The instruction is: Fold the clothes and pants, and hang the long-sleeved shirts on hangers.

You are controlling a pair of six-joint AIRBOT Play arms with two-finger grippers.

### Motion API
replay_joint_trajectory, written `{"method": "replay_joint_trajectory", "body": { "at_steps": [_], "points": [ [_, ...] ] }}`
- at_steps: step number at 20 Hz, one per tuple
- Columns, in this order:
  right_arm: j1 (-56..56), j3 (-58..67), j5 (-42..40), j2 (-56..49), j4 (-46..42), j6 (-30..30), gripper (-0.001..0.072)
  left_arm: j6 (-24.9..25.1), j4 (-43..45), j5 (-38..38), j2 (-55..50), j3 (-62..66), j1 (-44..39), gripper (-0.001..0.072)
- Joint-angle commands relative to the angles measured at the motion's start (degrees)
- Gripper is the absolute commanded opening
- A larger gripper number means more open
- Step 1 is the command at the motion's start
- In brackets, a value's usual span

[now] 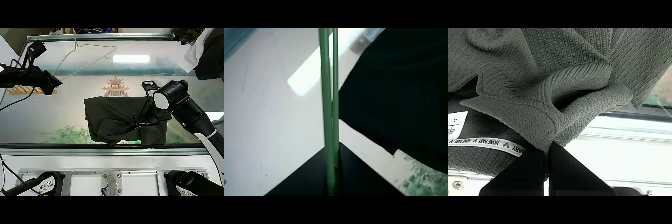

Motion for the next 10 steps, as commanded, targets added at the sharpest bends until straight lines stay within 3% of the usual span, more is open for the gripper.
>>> {"method": "replay_joint_trajectory", "body": {
  "at_steps": [1,3,6,10],
  "points": [
    [0.1,0.0,0.0,0.0,0.0,0.0,0.0017,7.1,-9.6,-9.2,0.4,0.0,3.3,0.0015],
    [0.1,0.0,0.0,0.0,0.0,0.0,0.0017,8.5,-9.6,-11.5,0.4,0.0,3.3,0.0015],
    [0.1,0.0,0.0,0.0,0.0,0.0,0.0017,21.6,-9.6,-16.5,0.4,0.0,3.4,0.0014],
    [0.1,0.0,0.0,-0.1,0.0,0.0,0.0018,28.5,-9.6,-22.8,0.3,0.0,4.5,0.0014]
  ]
}}
